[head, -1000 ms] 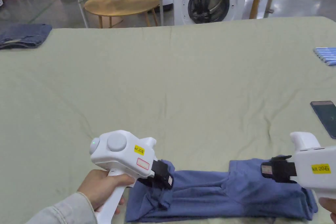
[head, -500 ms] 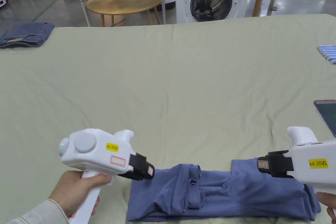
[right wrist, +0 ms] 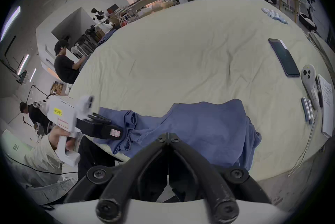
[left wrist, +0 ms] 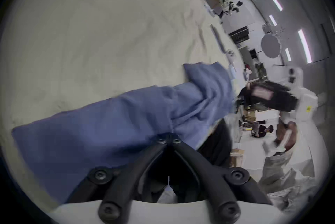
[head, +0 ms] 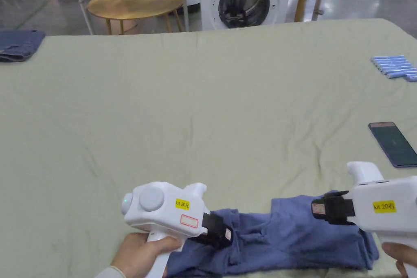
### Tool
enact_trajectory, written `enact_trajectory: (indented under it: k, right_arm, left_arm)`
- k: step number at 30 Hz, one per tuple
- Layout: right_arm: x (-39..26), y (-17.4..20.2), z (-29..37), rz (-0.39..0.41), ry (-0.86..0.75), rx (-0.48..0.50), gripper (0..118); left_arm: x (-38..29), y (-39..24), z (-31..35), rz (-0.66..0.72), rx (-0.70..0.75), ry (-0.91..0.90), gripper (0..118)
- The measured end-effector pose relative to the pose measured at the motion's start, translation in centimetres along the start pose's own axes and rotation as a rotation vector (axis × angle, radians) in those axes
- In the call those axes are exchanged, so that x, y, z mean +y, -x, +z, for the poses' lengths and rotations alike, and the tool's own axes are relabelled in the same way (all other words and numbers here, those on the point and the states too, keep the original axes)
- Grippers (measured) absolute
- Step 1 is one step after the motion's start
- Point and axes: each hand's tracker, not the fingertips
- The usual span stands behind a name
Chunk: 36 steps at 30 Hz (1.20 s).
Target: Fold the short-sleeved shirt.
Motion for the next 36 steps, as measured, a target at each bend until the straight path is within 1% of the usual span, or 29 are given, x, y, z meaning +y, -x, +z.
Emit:
enact_trajectory:
  k: [1,3,5,8,10,11,14,15,16,17,18,19,20,21,22,24,25,26,27,28,29,30,31,32,33,34,35,36]
  right_arm:
    - [0.1,0.0,0.0,0.003,-0.002,0.0,0]
    - [0.4,0.2,-0.1,0.003,-0.009,0.001,0]
    - [0.9,0.7,-0.4,0.007,-0.014,0.004,0]
    - [1.3,1.7,-0.7,0.027,-0.014,0.015,0]
    - [1.4,2.3,-1.0,0.04,-0.014,0.02,0]
    - [1.5,2.5,-1.1,0.045,-0.013,0.024,0]
    - [1.5,3.2,-1.2,0.05,-0.007,0.037,0]
    - [1.5,3.4,-1.3,0.053,-0.004,0.036,0]
    - [1.6,3.4,-1.5,0.057,-0.001,0.035,0]
    - [1.6,3.5,-1.6,0.061,0.006,0.036,0]
    - [1.6,3.5,-1.5,0.064,0.008,0.038,0]
    - [1.5,3.5,-1.5,0.066,0.009,0.039,0]
    - [1.4,3.6,-1.5,0.065,0.009,0.037,0]
    - [1.3,3.6,-1.3,0.065,0.007,0.034,0]
    - [1.3,3.4,-1.2,0.062,0.004,0.031,0]
    - [1.3,3.0,-1.1,0.054,0.005,0.032,0]
    - [1.2,2.9,-1.0,0.05,0.005,0.027,0]
    - [1.2,2.7,-1.0,0.047,0.003,0.021,0]
    - [1.1,2.5,-0.9,0.043,0.007,0.016,0]
    - [1.2,2.2,-1.0,0.039,0.008,0.013,0]
    - [1.1,2.1,-0.9,0.038,0.008,0.01,0]
    - [1.0,2.0,-0.8,0.036,0.008,0.008,0]
    - [0.9,1.9,-0.7,0.032,0.009,0.005,0]
    - [0.9,2.2,-0.7,0.034,0.011,0.006,0]
    - [0.9,2.2,-0.7,0.033,0.014,0.004,0]
    - [0.9,2.2,-0.6,0.032,0.015,-0.001,0]
    - [0.9,2.1,-0.5,0.032,0.014,-0.006,0]
    - [0.8,2.1,-0.3,0.028,0.012,-0.008,0]
  left_arm:
    - [-0.5,-1.2,1.9,0.008,-0.019,-0.035,0]
    - [-0.6,-1.2,6.0,-0.016,-0.02,-0.106,0]
    - [-0.7,-0.9,10.5,-0.028,0.018,-0.174,0]
    - [-1.3,1.4,16.5,-0.014,0.098,-0.261,0]
    - [-1.9,3.3,19.3,0.044,0.178,-0.32,0]
    - [-2.4,4.1,20.1,0.069,0.169,-0.321,0]
    - [-3.2,7.0,20.1,0.135,0.058,-0.284,0]
    - [-3.3,7.5,19.8,0.137,0.003,-0.268,0]
    - [-3.4,8.0,19.4,0.144,-0.013,-0.271,2]
    - [-3.9,7.2,18.4,0.162,-0.037,-0.269,35]
    - [-4.0,7.5,17.2,0.188,-0.059,-0.253,77]
    - [-4.1,8.3,15.8,0.215,-0.069,-0.222,112]
    - [-4.3,9.0,14.8,0.239,-0.081,-0.177,118]
    - [-5.0,9.1,13.7,0.3,-0.096,-0.126,118]
    - [-5.2,9.7,12.5,0.322,-0.111,-0.194,118]
    - [-5.9,10.4,9.8,0.373,-0.168,-0.141,118]
    - [-5.0,12.2,8.4,0.401,-0.195,-0.127,118]
    - [-5.1,12.4,7.1,0.416,-0.211,-0.117,118]
    - [-5.1,12.5,5.7,0.402,-0.21,-0.106,118]
    - [-5.1,12.3,4.5,0.395,-0.245,-0.093,118]
    - [-4.4,12.6,4.4,0.371,-0.261,-0.121,117]
    - [-4.0,12.4,4.3,0.373,-0.28,-0.124,109]
    - [-3.6,12.5,4.3,0.386,-0.313,-0.123,63]
    - [-3.4,12.7,4.3,0.408,-0.33,-0.128,5]
    - [-3.2,12.6,4.2,0.416,-0.3,-0.125,5]
    - [-3.3,13.0,4.7,0.379,-0.159,-0.151,5]
    - [-3.3,13.6,4.7,0.375,-0.189,-0.102,5]
    - [-3.5,14.2,5.2,0.396,-0.231,-0.104,5]
